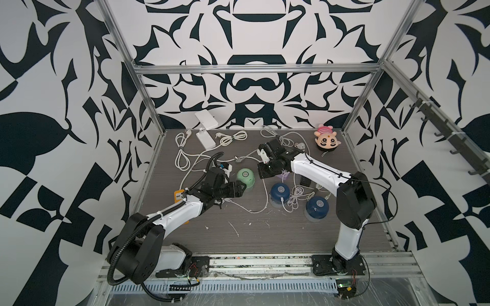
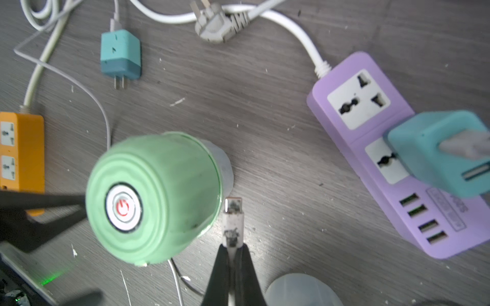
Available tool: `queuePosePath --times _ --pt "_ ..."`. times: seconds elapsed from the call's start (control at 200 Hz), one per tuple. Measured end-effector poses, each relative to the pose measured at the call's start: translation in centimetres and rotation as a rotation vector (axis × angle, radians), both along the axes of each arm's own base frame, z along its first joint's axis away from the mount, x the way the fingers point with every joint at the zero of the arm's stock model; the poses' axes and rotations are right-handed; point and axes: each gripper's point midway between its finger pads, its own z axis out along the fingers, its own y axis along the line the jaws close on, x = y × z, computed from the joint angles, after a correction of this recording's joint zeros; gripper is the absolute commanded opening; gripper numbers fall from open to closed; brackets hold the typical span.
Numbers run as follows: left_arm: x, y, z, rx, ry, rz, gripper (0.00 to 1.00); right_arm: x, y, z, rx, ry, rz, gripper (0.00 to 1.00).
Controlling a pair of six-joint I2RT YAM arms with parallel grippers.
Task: Charge the cordless meat grinders
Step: Move the cordless meat grinder to the center of the board, then pick up the cordless meat grinder at the center of the board.
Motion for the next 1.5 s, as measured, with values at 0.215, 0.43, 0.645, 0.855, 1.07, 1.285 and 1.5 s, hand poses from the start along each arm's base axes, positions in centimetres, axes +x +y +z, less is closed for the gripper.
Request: queuePosePath --times 0.215,0.43,0.645,0.855,1.07,1.285,1.5 --pt "-1.8 -1.3 -3.0 0.103 -0.122 -0.093 1.0 1.4 0.8 -0.4 0.012 0.004 0.009 0.0" --pt "0.2 -1.1 -4.4 0.166 -0.23 -0.071 1.0 1.7 1.5 -2.0 0.014 0.046 0.021 0.0" --pt "1.6 -1.2 -4.5 0.194 -0.37 -0.081 0.99 2.0 1.8 -2.4 0.032 0.07 0.031 0.0" --pt "2.6 -1.7 -5.6 0.219 -0.439 -0.099 0.99 2.4 1.9 -2.5 0.056 0.084 0.039 0.0" --pt "3.9 -2.3 -4.9 0.201 -0.542 -0.086 0.99 2.6 2.1 -3.7 0.057 0.108 0.056 0.0" --pt "4.4 -2.6 -5.6 0.215 -0.595 -0.092 0.99 2.6 2.4 -4.8 0.055 0.131 0.077 0.0" --pt "5.2 -2.2 -5.7 0.224 -0.634 -0.069 0.99 2.9 2.9 -4.8 0.063 0.13 0.094 0.0"
